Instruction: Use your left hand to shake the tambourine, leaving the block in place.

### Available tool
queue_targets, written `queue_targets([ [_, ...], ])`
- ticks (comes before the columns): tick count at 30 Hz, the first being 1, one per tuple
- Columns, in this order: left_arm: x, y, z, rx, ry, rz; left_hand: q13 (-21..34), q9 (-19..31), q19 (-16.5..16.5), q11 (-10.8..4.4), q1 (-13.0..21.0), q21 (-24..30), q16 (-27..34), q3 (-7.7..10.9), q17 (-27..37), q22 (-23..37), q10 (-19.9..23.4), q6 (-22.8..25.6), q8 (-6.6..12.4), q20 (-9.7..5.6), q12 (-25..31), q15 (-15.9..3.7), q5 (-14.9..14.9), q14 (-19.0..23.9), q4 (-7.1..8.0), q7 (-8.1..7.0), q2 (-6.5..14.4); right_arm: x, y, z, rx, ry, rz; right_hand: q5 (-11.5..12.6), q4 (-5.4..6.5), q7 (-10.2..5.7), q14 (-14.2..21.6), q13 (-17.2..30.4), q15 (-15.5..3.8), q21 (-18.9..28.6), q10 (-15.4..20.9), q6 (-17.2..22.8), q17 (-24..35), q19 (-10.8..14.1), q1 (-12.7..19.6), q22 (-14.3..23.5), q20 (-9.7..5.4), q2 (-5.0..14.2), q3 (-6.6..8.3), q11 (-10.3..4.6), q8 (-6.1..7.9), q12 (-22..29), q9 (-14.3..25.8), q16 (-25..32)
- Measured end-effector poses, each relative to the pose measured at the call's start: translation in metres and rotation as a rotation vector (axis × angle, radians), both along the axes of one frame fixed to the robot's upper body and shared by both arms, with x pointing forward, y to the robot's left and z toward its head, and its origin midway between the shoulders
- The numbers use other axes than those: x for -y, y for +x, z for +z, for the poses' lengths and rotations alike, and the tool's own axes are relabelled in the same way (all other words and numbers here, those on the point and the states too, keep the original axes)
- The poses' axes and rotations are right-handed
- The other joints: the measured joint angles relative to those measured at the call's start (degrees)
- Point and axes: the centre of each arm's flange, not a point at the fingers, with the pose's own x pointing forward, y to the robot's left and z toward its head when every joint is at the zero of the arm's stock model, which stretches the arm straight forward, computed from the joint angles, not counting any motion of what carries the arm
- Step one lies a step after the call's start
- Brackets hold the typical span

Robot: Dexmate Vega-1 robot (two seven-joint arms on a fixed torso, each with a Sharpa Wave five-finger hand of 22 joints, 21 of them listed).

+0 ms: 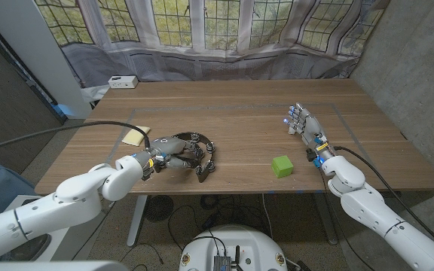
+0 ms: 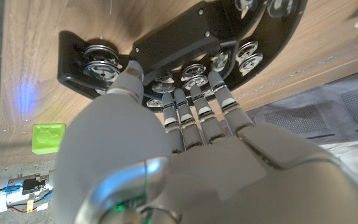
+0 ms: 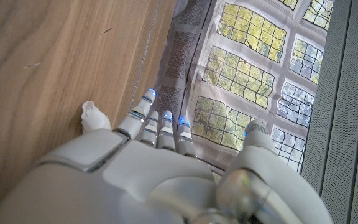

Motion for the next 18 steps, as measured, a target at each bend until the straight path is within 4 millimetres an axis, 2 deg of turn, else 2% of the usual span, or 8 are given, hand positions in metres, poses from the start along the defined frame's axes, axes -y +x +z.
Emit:
queue_targets([
  [13,0.001,-0.011,0.016,0.075,0.003,-0.012,-0.52,0.0,0.0,-0.42,-0.48,-0.32,0.23,0.0,-0.04,0.0,0.41,0.2,0.0,0.0,0.0,-0.3,0.0,0.3,0.0,-0.21,0.48,0.001,-0.001,0.002,0.005,-0.003,-0.005,0.0,0.0,0.0,0.0,0.0,0.0,0.0,0.0,0.0,0.0,0.0,0.0,0.0,0.01,0.0,0.0,0.0,0.0,0.0,0.0,0.0],
  [14,0.001,-0.012,0.017,0.081,0.003,-0.013,-0.53,0.0,0.0,-0.42,-1.16,-0.32,0.23,-0.05,-0.04,0.0,0.41,0.31,0.0,0.0,0.06,-0.31,0.0,0.3,0.13,-0.31,1.16,0.001,-0.001,0.002,0.005,-0.003,-0.006,0.0,0.0,0.0,0.0,0.0,0.0,0.0,0.0,0.0,0.0,0.0,0.0,0.0,0.01,0.0,0.0,0.0,0.0,0.0,0.0,0.0],
  [18,0.001,-0.013,0.021,0.098,-0.003,-0.018,-1.15,-0.27,0.31,0.04,-4.25,-0.63,0.23,-0.19,0.12,0.0,0.87,0.3,0.0,0.32,0.38,0.11,0.0,0.72,2.36,-0.31,3.35,0.001,-0.002,0.003,0.007,-0.004,-0.008,0.0,0.0,0.0,0.0,0.0,0.0,0.0,-0.01,0.0,0.0,0.0,0.0,0.0,0.01,0.0,0.0,0.0,0.0,0.0,0.0,0.0],
])
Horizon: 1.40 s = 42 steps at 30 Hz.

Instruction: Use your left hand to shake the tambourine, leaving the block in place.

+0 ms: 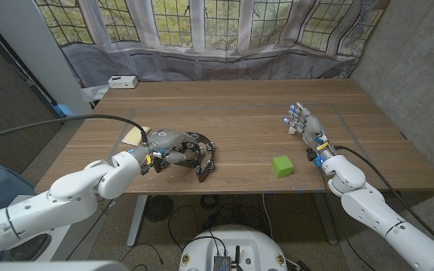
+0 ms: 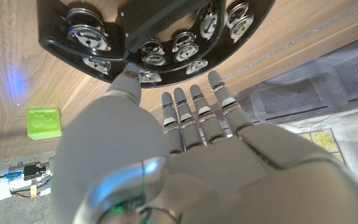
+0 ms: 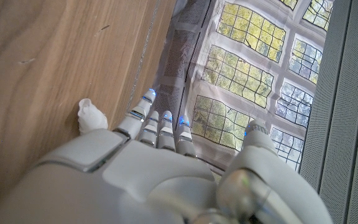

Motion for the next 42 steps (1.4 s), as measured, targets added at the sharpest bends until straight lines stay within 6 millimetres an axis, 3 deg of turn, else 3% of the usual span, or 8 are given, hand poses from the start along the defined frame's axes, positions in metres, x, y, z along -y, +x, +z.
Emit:
queue_targets([
  [13,0.0,0.001,0.021,0.109,-0.098,-0.033,-1.47,0.0,-0.3,2.03,-10.51,-0.81,0.0,-1.9,0.01,0.2,-0.08,-0.63,0.0,0.91,0.0,1.85,-0.45,0.19,6.72,2.07,3.53,0.001,0.0,0.001,0.004,0.004,-0.011,0.0,0.0,0.0,0.0,0.0,0.0,0.0,0.0,0.0,0.3,0.0,0.0,0.0,0.0,0.0,0.0,0.0,0.0,0.0,0.0,0.0],
  [22,-0.004,0.009,0.031,0.182,-0.213,-0.059,-2.14,-0.2,-0.44,3.04,-15.48,-1.6,0.0,-3.38,0.0,0.19,-0.27,-0.86,0.0,1.67,0.0,2.72,-0.45,-0.06,9.9,3.52,3.37,-0.001,-0.001,0.002,0.019,0.008,-0.014,0.0,0.0,0.0,0.32,0.0,0.32,0.0,0.0,0.0,0.13,0.31,0.0,0.0,0.31,0.0,0.0,0.0,0.0,0.0,0.0,0.0],
  [30,-0.007,0.02,0.038,0.235,-0.369,-0.103,-2.56,-0.27,-1.03,3.65,-17.24,-1.82,0.0,-3.92,0.0,0.19,-0.89,-1.28,-0.29,2.25,0.0,2.99,-0.45,-0.34,10.93,3.88,3.07,-0.004,0.0,0.003,0.046,0.003,-0.015,0.0,0.0,0.0,0.64,0.0,0.0,0.0,0.62,0.0,0.13,0.62,0.31,0.0,0.62,-0.31,0.0,0.01,0.0,0.0,0.0,0.0],
  [42,-0.015,0.034,0.043,0.248,-0.62,-0.18,-2.82,-0.46,-1.64,3.65,-18.06,-2.26,0.0,-4.15,0.0,0.19,-0.89,-1.48,-0.29,2.86,0.0,2.99,-0.45,-0.34,11.17,3.68,2.83,-0.009,0.0,0.009,0.072,-0.005,-0.015,0.0,0.0,0.22,0.95,0.0,0.32,0.0,0.62,0.22,0.14,0.61,0.31,0.0,0.62,-0.31,0.0,0.01,0.0,0.0,0.0,0.0],
])
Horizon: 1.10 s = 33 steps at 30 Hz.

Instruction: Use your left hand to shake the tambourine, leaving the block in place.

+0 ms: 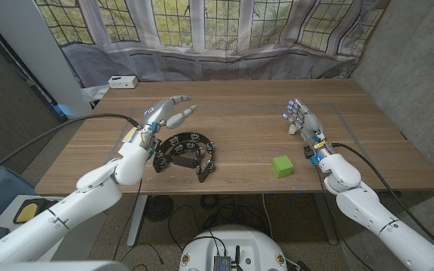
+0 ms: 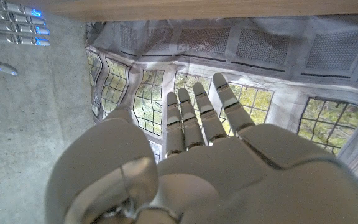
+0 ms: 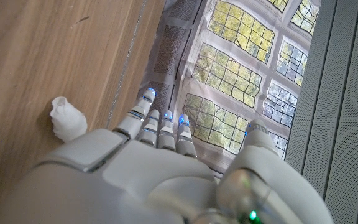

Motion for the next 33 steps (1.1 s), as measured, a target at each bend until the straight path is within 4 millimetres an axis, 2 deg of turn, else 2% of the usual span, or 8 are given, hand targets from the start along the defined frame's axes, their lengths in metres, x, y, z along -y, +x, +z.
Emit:
queue_targets([
  [8,-0.012,0.013,-0.001,-0.044,-0.161,-0.109,-0.53,-0.18,0.22,1.01,-2.04,-0.44,0.0,-0.65,-0.15,0.0,-0.39,-1.44,-0.22,0.22,0.0,0.92,0.0,-0.29,0.65,1.89,-0.98,0.0,0.0,0.006,0.01,0.0,0.0,0.0,0.0,-0.22,0.0,0.0,0.0,0.0,0.2,0.21,0.0,0.21,0.0,0.0,-0.21,0.0,0.0,0.21,0.0,0.0,0.0,0.0],
  [16,-0.028,0.034,-0.007,-0.126,-0.32,-0.232,-1.04,-0.34,0.23,1.96,-3.77,-0.89,0.0,-1.44,-0.15,-0.01,-1.34,-3.84,-0.65,0.81,-0.22,1.79,0.0,-0.63,1.11,1.95,-1.96,0.001,0.001,0.008,0.015,0.001,-0.002,0.0,0.0,-0.32,-0.01,0.0,0.0,0.0,0.2,0.32,0.01,0.21,0.0,0.0,-0.21,0.0,0.0,0.2,0.0,0.0,0.0,0.0],
  [17,-0.023,0.034,-0.006,-0.175,-0.364,-0.346,-1.06,-0.34,0.23,2.21,-3.91,-0.89,0.0,-1.51,-0.15,-0.01,-1.63,-4.37,-0.66,0.81,-0.45,1.96,0.0,-0.71,1.18,1.84,-1.82,0.002,0.002,0.01,0.017,0.002,-0.004,0.0,0.0,-0.32,-0.01,0.0,0.0,0.0,0.2,0.32,0.0,0.21,0.0,0.0,-0.21,0.0,0.0,0.2,0.0,0.0,0.0,0.0],
  [21,-0.028,0.046,-0.01,-0.241,-0.446,-0.449,-1.47,-0.6,0.23,2.15,-4.94,-1.18,-0.3,-1.98,-0.15,-0.01,-3.26,-6.61,-1.06,0.81,-0.67,2.74,0.0,-1.53,1.17,1.44,-1.84,0.004,0.002,0.01,0.018,0.004,-0.01,0.0,0.0,-0.32,-0.01,0.0,0.0,0.0,0.2,0.31,0.01,0.2,0.0,0.0,-0.21,0.0,0.0,0.2,0.0,0.0,0.0,0.0],
  [25,-0.036,0.06,-0.016,-0.249,-0.489,-0.427,-2.17,-0.61,-0.74,2.86,-6.23,-2.4,-0.91,-2.54,-0.18,-0.01,-6.63,-10.39,-1.09,1.22,-1.32,3.09,0.0,-4.71,1.1,1.12,-2.59,0.004,0.002,0.01,0.015,0.007,-0.013,0.0,0.0,-0.32,-0.01,0.0,0.0,0.0,0.2,0.31,0.01,0.2,0.0,0.0,-0.21,0.0,0.0,0.2,0.0,0.0,0.0,0.0],
  [26,-0.037,0.063,-0.017,-0.25,-0.496,-0.423,-2.39,-0.71,-1.41,3.13,-6.89,-2.8,-0.96,-2.57,-0.34,-0.01,-7.62,-11.72,-1.09,1.02,-1.33,3.18,0.0,-5.8,1.07,1.04,-2.61,0.004,0.002,0.01,0.015,0.007,-0.013,0.0,0.0,-0.32,-0.01,0.0,0.0,0.0,0.2,0.31,0.01,0.2,0.0,0.0,-0.21,0.0,0.0,0.2,0.0,0.0,0.0,0.0],
  [28,-0.04,0.068,-0.016,-0.325,-0.637,-0.619,-2.91,-0.87,-2.84,3.89,-7.57,-3.78,-1.34,-2.86,-0.43,-0.01,-9.73,-14.41,-1.09,0.06,-1.33,3.31,0.0,-8.04,0.78,0.96,-2.85,0.008,0.003,0.012,0.016,0.009,-0.021,0.0,0.0,-0.32,-0.01,0.0,0.0,0.0,0.21,0.31,0.01,0.2,0.0,0.0,-0.21,0.0,0.0,0.19,0.0,0.0,0.0,0.0],
  [33,-0.041,0.082,-0.021,-0.345,-0.708,-0.653,-4.34,-1.09,-5.63,5.43,-8.54,-5.98,-1.34,-3.28,-0.69,-0.14,-14.69,-19.19,-1.09,-3.42,-1.33,4.03,0.0,-12.65,0.36,2.57,-2.65,0.011,0.004,0.012,0.011,0.012,-0.026,0.0,0.17,-0.32,0.22,0.0,-0.23,0.0,0.72,0.31,0.01,0.2,0.0,0.0,-0.21,0.0,-0.17,0.1,0.0,0.0,0.0,0.0],
])
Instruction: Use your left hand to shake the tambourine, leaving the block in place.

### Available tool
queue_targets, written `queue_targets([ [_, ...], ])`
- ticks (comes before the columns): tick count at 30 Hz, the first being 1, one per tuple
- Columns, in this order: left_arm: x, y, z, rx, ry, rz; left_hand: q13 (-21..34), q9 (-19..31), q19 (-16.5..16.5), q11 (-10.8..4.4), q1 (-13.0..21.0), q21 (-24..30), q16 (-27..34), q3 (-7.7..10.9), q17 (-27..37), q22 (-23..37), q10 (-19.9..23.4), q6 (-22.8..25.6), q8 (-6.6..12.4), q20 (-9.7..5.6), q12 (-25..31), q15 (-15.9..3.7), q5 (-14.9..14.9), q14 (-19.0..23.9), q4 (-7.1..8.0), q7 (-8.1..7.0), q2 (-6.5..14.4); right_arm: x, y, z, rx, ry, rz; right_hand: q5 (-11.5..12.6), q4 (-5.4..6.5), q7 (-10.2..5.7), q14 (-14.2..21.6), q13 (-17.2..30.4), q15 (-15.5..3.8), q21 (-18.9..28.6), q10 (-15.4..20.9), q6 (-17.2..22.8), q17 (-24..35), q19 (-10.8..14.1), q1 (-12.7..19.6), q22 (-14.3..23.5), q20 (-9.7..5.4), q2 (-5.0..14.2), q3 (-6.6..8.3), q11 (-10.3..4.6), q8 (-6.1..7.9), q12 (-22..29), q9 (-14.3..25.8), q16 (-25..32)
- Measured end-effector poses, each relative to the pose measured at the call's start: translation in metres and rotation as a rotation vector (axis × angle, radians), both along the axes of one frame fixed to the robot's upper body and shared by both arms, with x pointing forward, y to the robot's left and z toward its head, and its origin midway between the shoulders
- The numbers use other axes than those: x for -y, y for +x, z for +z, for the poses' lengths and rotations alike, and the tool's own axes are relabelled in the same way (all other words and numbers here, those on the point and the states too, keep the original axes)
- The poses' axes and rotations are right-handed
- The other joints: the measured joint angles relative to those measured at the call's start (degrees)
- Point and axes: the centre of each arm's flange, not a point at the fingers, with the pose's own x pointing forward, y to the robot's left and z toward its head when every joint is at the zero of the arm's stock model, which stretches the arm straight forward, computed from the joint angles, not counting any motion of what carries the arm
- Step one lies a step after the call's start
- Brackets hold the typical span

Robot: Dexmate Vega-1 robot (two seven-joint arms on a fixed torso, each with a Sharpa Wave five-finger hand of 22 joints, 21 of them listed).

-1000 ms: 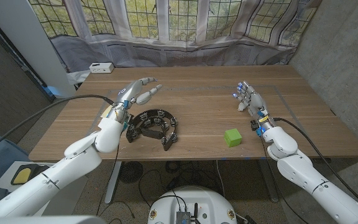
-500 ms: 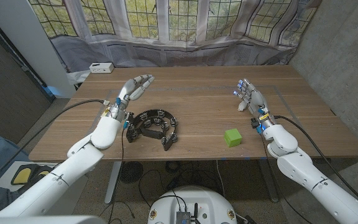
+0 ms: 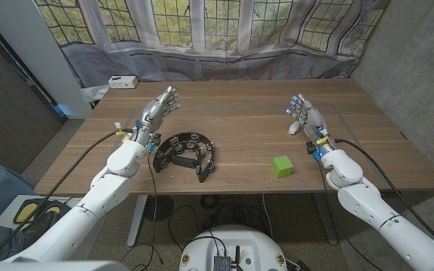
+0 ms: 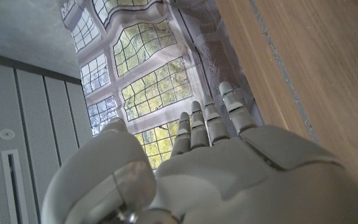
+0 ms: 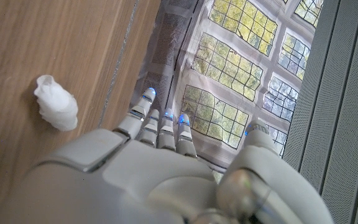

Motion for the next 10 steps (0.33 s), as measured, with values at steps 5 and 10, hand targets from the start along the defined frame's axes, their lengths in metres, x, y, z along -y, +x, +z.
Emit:
queue_targets([
  [5,0.001,0.013,-0.006,-0.032,-0.102,-0.066,-0.96,-0.05,-3.3,-0.75,-0.74,-2.04,0.0,-0.29,0.0,-0.02,-2.53,-0.67,0.28,-1.11,0.0,-0.1,0.0,-3.65,-0.29,0.3,-0.14,0.006,0.004,0.0,-0.006,0.007,-0.008,0.0,0.0,0.0,0.08,0.0,-0.08,0.0,0.0,0.0,0.0,0.0,0.0,0.0,0.0,0.0,0.0,0.0,0.0,0.0,0.0,0.0],
  [10,0.005,0.02,-0.009,-0.042,-0.129,-0.072,-1.22,-0.04,-3.67,-0.94,-0.74,-2.46,0.0,-0.29,-0.25,-0.01,-2.73,-0.34,0.71,-1.45,0.0,-0.28,0.0,-3.84,-0.29,0.63,-0.14,0.008,0.005,-0.001,-0.008,0.011,-0.008,0.0,0.0,0.0,0.08,0.0,-0.08,0.0,0.0,0.0,0.15,0.0,0.0,0.0,0.0,0.0,0.0,0.0,0.0,0.0,0.0,0.0],
])
